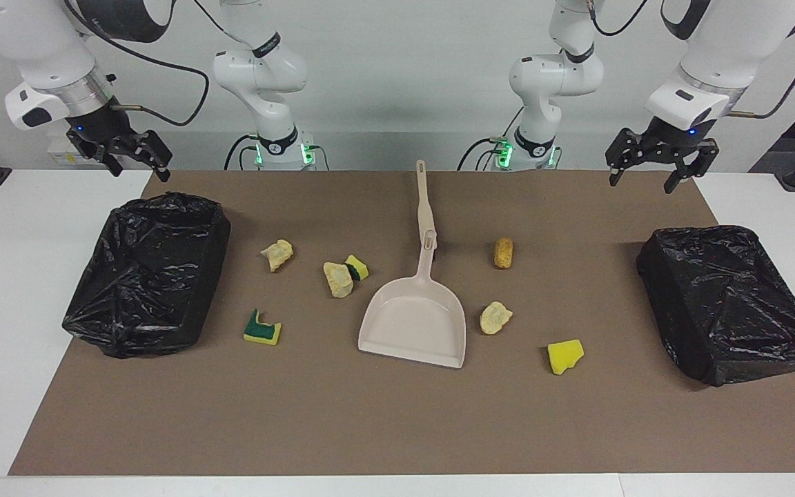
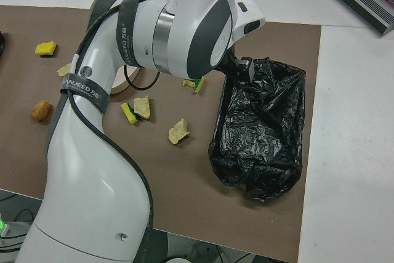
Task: Sweep and dump trash in bin
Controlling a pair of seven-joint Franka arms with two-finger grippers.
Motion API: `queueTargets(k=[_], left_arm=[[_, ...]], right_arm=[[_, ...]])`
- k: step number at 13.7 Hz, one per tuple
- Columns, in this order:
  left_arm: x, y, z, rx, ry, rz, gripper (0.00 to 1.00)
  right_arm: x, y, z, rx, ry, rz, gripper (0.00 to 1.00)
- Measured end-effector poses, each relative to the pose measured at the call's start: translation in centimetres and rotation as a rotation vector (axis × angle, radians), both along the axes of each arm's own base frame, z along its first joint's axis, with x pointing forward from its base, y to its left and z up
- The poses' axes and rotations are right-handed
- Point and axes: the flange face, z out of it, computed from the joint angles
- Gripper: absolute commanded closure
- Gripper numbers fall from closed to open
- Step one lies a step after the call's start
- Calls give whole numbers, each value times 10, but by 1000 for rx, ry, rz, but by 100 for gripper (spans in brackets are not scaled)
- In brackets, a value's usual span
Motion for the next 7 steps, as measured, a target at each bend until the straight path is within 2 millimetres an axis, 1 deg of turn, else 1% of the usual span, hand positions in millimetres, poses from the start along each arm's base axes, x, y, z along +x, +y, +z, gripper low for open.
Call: queueTargets(k=[1, 4, 5, 7], left_arm=[[0, 0, 0, 0, 1, 0, 0], [-1, -3, 0, 0, 0, -5, 0], [-1, -5, 1, 0, -1, -9, 0], [-2, -10, 1, 0, -2, -19, 0]], right_arm=[[1, -1, 1, -21, -2, 18, 0], [7, 4, 16, -58, -2, 99, 0], [10, 7, 19, -60, -6, 110, 0], [17, 21, 20, -63, -15, 139, 0]])
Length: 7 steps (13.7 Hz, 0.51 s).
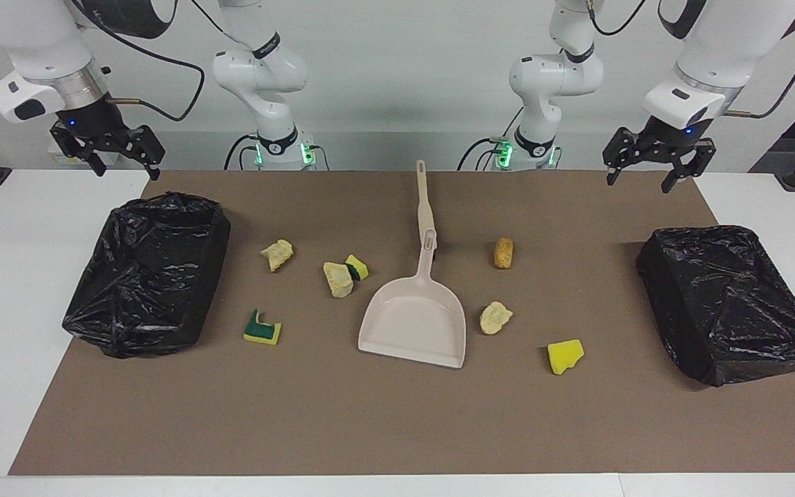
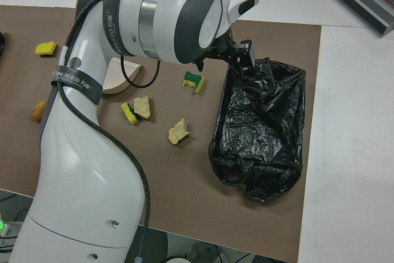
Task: Sweep and dump trash in bin
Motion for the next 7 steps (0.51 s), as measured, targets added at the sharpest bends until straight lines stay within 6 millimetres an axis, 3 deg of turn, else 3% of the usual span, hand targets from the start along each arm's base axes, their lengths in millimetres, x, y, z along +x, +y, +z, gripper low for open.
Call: queueTargets(k=[4, 7], left_arm=[[-1, -4, 0, 0, 0, -7, 0], [-4, -17, -1, 2, 4, -31, 0]], right_arm=[[6, 33, 0, 5, -5, 36, 0], [7, 35, -1, 9, -4, 32, 0]])
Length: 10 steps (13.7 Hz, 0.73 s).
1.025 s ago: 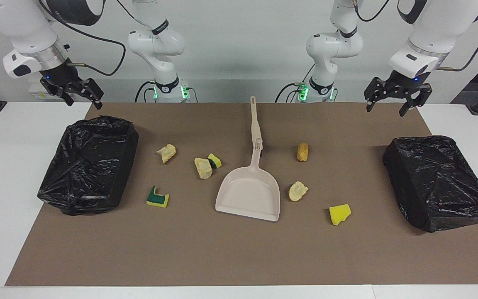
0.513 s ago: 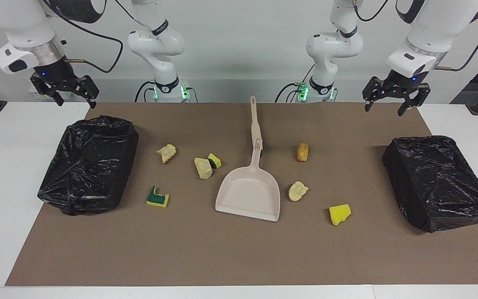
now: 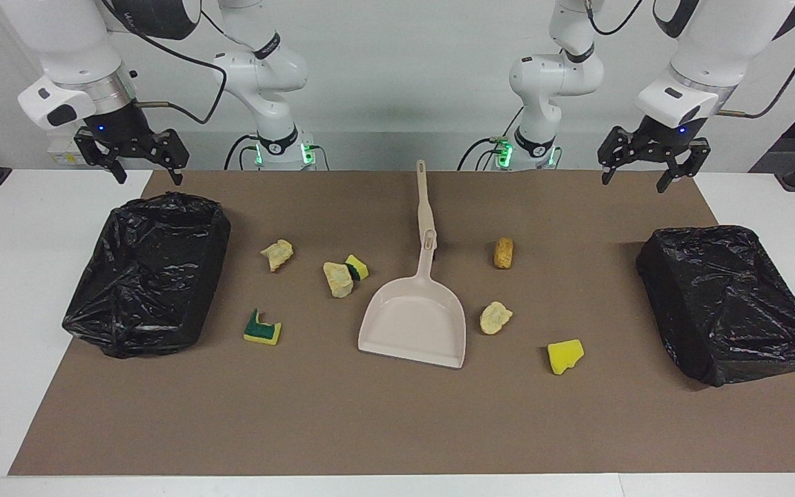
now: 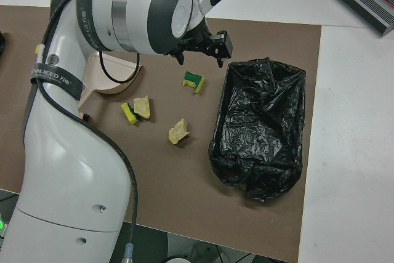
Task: Sweep and dump trash in bin
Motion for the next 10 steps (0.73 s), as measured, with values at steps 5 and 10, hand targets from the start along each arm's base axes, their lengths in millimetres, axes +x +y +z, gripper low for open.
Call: queueTargets(k=[5, 10], left_arm=[[-19, -49, -19, 16, 41, -16, 0], [-95, -146, -79, 79, 89, -24, 0]], right_arm=[[8, 13, -19, 50, 17, -14, 0], [36, 70, -76, 109, 79, 10, 0]])
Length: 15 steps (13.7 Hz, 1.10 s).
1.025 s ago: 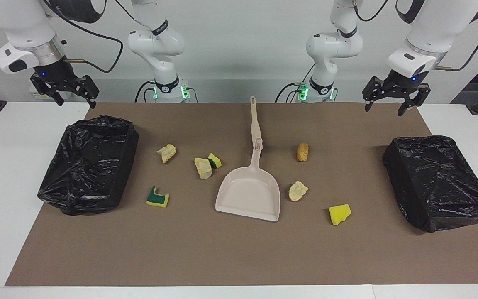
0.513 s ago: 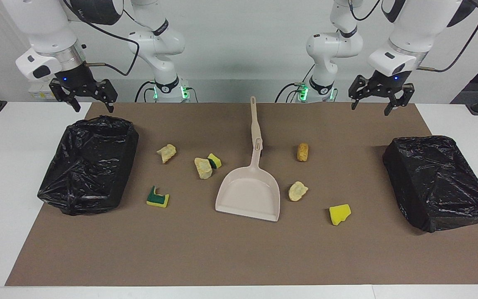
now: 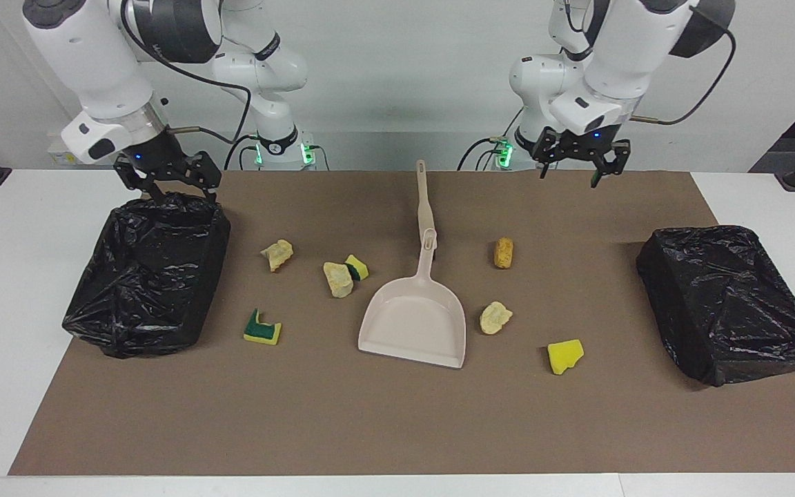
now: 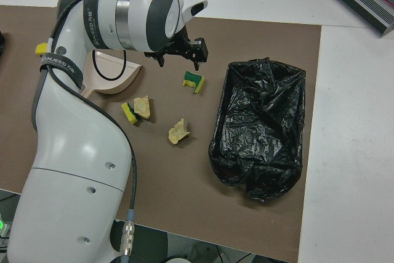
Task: Sweep and dump trash in bin
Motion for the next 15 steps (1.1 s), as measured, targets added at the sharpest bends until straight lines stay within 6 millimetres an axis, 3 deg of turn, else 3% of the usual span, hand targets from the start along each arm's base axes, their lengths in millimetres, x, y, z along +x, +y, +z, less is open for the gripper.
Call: queueTargets(k=[3, 5, 8, 11, 15], left_arm=[[-58, -53, -36, -6, 18, 5, 0], [-87, -83, -53, 7, 19, 28, 0], [-127, -125, -92, -8, 28, 58, 0], [-150, -140, -131, 2, 8, 93, 0], [-148, -131, -162, -7, 2, 141, 0]], right_arm=[[19, 40, -51, 26, 72, -58, 0], [27, 92, -73, 25, 67, -100, 0], [17, 178, -87, 23, 53, -169, 0], [7, 242, -110, 34, 52, -253, 0], [-14, 312, -148, 1, 70, -359, 0]])
